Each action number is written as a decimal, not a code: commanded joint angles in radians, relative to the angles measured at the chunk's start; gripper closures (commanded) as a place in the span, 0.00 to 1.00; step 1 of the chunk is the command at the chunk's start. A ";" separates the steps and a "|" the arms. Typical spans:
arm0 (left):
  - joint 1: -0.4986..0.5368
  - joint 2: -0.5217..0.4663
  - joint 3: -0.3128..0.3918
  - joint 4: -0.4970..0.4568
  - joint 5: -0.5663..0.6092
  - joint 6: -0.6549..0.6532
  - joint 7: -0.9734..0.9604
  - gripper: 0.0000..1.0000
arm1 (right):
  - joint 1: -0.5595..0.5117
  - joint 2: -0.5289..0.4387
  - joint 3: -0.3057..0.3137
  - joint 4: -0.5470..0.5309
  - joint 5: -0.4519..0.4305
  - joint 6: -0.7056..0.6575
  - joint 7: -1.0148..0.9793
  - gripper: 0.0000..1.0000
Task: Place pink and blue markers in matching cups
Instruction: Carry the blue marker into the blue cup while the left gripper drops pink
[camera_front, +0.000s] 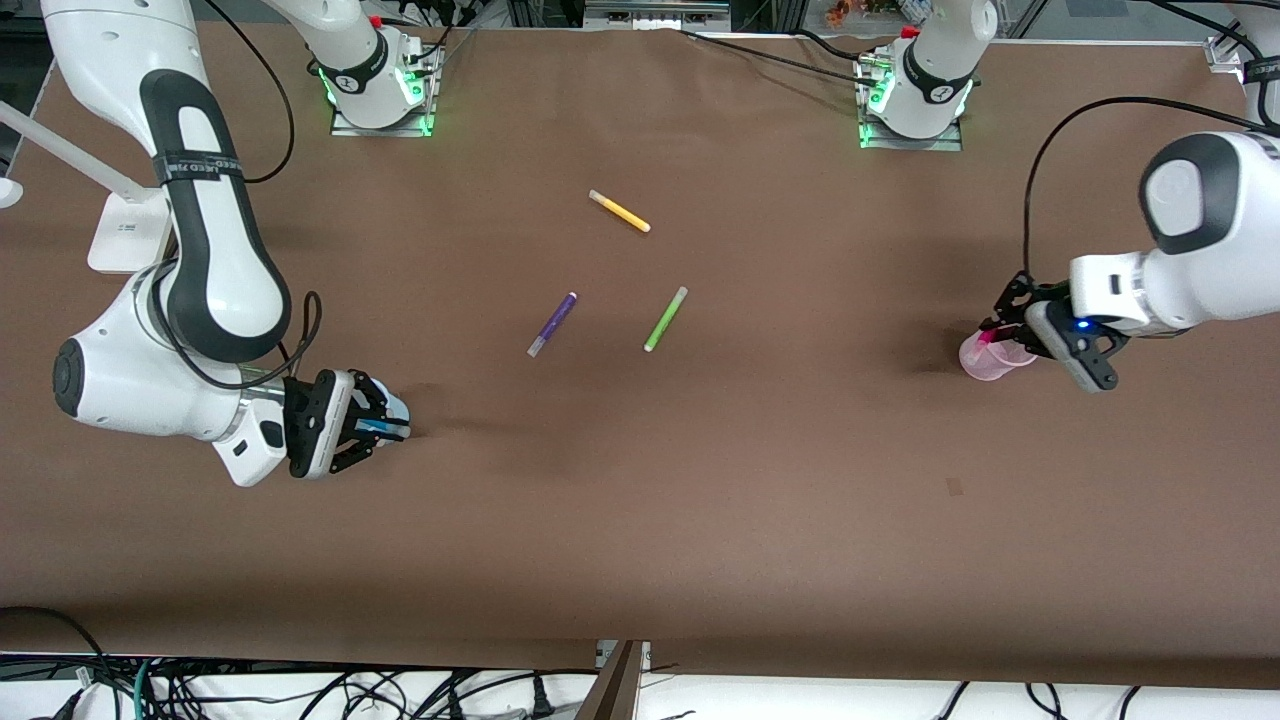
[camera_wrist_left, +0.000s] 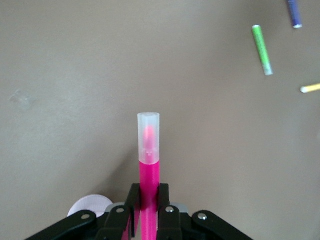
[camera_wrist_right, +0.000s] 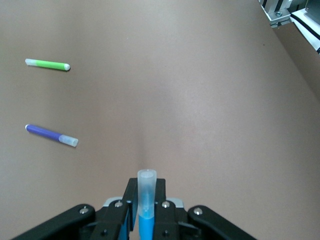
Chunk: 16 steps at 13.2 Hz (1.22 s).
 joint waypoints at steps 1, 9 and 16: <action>0.117 0.106 -0.015 -0.019 -0.165 0.033 0.346 1.00 | -0.041 0.004 0.014 -0.005 0.073 -0.051 -0.097 0.95; 0.222 0.243 -0.015 -0.006 -0.253 0.055 0.570 0.01 | -0.111 0.035 0.014 -0.035 0.150 -0.146 -0.250 0.94; 0.219 0.207 -0.019 0.103 -0.215 -0.033 0.400 0.00 | -0.096 -0.056 0.021 -0.019 0.016 -0.191 0.366 0.00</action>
